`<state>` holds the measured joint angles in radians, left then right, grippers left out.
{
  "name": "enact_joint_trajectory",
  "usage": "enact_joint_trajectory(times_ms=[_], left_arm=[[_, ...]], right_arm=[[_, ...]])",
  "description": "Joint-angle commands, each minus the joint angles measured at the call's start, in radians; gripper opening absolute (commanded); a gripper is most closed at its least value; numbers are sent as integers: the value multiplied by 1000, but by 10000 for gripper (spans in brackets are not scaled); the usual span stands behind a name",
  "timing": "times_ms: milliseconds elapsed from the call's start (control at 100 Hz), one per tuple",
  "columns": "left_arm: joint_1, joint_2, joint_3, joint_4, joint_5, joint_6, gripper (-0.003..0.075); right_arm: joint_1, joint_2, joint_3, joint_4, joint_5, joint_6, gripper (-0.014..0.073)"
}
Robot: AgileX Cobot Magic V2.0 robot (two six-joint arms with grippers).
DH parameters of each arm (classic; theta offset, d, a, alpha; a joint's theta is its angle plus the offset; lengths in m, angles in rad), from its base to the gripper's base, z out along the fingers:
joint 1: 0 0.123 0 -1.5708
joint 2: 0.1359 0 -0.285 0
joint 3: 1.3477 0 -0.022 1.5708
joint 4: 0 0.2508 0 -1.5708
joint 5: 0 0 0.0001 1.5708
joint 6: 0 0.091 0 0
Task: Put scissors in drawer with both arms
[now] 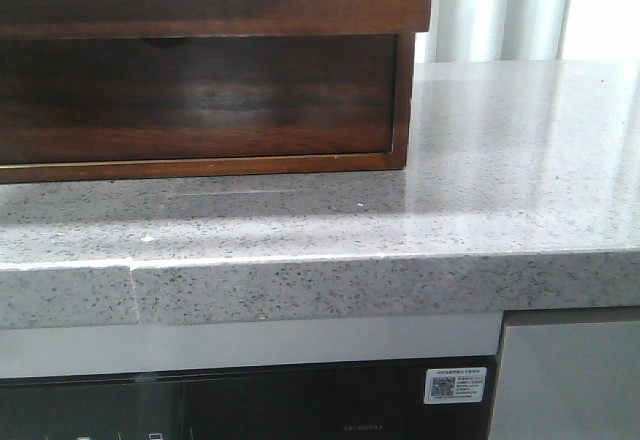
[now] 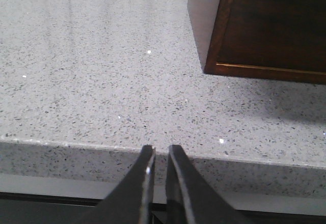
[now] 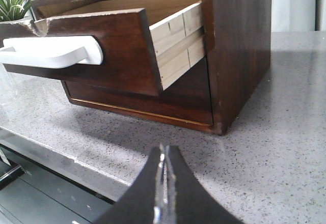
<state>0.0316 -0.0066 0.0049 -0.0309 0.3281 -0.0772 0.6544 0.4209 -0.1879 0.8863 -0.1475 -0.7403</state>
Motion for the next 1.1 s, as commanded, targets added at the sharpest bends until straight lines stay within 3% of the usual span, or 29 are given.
enact_joint_trajectory(times_ms=[0,340,470,600,790,1090], left_arm=[[3,-33,15,-13,-46,2,3],[3,-33,15,-13,-46,2,3],[3,-33,15,-13,-46,2,3],[3,-33,15,-13,-46,2,3],[3,-33,15,-13,-46,2,3],[3,-33,15,-13,-46,2,3]], right_arm=[[-2,2,-27,-6,-55,-4,-116],[-2,11,-27,-13,-61,-4,-116],[-6,10,-27,-201,-64,11,-116],[-58,10,-27,-404,-72,236,-116],[-175,-45,-25,-867,-60,663,-116],[-419,-229,130,-1118,-59,985,-116]])
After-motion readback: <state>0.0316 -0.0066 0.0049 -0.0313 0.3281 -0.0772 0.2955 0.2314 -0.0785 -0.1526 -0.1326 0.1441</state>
